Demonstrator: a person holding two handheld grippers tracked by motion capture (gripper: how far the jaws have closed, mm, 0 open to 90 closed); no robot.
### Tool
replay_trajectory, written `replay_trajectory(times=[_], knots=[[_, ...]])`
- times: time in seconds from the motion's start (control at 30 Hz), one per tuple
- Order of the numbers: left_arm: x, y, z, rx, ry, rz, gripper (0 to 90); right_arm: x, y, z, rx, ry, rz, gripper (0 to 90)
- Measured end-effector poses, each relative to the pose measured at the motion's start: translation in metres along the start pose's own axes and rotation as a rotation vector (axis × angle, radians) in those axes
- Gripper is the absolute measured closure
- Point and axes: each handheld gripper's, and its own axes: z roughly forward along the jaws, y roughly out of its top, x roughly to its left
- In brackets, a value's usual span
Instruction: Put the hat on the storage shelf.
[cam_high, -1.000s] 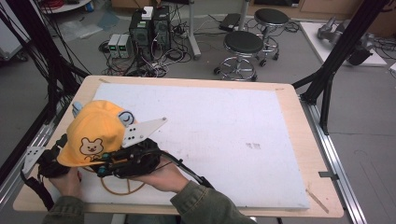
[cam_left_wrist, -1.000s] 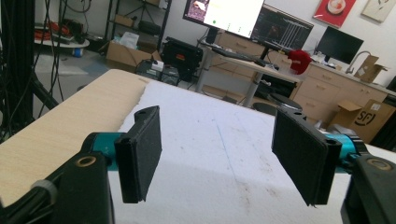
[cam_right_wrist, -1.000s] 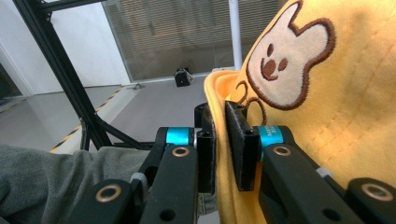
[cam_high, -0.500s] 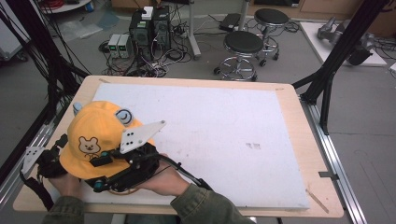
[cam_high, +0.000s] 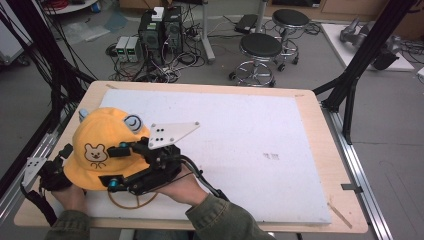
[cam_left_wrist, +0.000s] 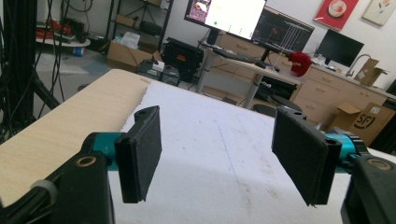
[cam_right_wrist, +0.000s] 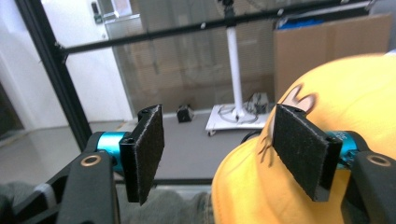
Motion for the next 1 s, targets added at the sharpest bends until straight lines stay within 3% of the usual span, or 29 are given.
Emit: replay_trajectory(times=[0.03, 0.07, 0.1, 0.17, 0.2, 0.4, 0.73, 0.87, 1.0], knots=[[0.0, 0.0, 0.0, 0.001, 0.0, 0.0, 33.3, 0.0, 0.0, 0.0, 0.0, 0.0, 0.0, 31.1], [0.0, 0.0, 0.0, 0.001, -0.001, 0.001, 33.3, 0.0, 0.003, -0.006, -0.035, -0.049, -0.025, 28.0], [0.0, 0.0, 0.0, 0.005, -0.002, 0.003, 33.3, 0.0, 0.003, -0.006, -0.035, -0.049, -0.025, 28.0], [-0.001, -0.001, 0.001, 0.006, -0.004, 0.003, 33.3, 0.001, 0.006, -0.017, -0.096, -0.116, -0.042, 24.6], [-0.001, -0.001, 0.001, 0.007, -0.005, 0.005, 33.3, 0.001, 0.006, -0.017, -0.096, -0.116, -0.042, 24.6], [-0.002, -0.001, 0.001, 0.007, -0.007, 0.009, 33.3, 0.0, 0.01, -0.04, -0.204, -0.23, -0.068, 21.5], [-0.003, -0.002, 0.001, 0.01, -0.006, 0.016, 33.3, -0.001, 0.011, -0.056, -0.205, -0.315, -0.083, 19.8], [-0.004, -0.002, 0.002, 0.009, -0.008, 0.018, 33.3, 0.0, 0.007, -0.07, -0.197, -0.375, -0.109, 19.6], [-0.005, -0.002, 0.001, 0.01, -0.009, 0.024, 33.3, -0.002, 0.005, -0.079, -0.201, -0.408, -0.105, 19.5]])
